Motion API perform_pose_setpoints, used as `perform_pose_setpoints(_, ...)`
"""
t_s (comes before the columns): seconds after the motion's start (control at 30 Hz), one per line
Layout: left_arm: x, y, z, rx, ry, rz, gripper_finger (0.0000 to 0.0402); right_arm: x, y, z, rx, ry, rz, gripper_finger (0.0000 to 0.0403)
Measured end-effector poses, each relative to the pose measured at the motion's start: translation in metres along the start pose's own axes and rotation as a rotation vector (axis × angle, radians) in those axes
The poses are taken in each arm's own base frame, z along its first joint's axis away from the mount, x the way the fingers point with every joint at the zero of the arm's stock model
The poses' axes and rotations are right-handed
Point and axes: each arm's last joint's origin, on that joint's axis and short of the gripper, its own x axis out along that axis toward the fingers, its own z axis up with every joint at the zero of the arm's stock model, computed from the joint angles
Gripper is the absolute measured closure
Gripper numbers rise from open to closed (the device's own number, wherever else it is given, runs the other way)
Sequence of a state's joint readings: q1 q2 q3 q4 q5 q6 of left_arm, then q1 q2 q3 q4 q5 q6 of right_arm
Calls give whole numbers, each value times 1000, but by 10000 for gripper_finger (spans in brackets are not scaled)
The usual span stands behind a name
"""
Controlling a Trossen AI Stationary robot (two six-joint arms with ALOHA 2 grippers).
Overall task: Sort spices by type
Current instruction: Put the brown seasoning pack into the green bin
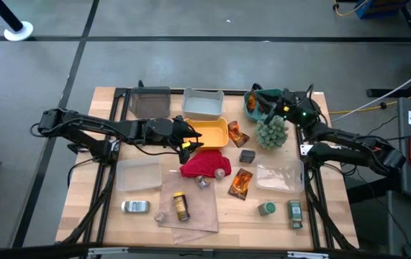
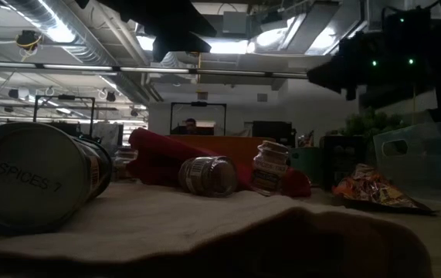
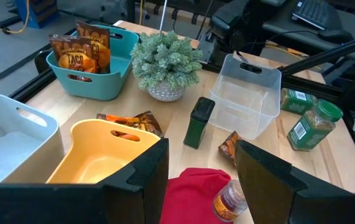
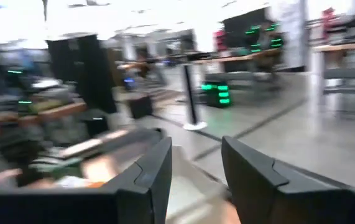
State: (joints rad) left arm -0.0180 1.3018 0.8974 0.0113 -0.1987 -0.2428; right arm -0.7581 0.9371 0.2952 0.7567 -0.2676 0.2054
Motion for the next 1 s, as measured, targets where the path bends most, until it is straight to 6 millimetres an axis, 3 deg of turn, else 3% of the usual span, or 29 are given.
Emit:
perform_pose_setpoints(0.23, 0, 0, 0, 0, 0, 0, 233, 19, 7, 25, 19, 237, 68, 262)
perform_pose_setpoints(0.53, 0, 0, 0, 1, 0, 0, 233, 26, 35, 41, -79, 581, 26, 262)
perform_pose_setpoints(0.73, 0, 0, 0, 0, 0, 0, 233, 32, 52, 27, -92, 686, 81, 262)
perform_pose_setpoints(1.0, 0, 0, 0, 0, 0, 0, 233, 49, 64, -7, -72, 835, 26, 262)
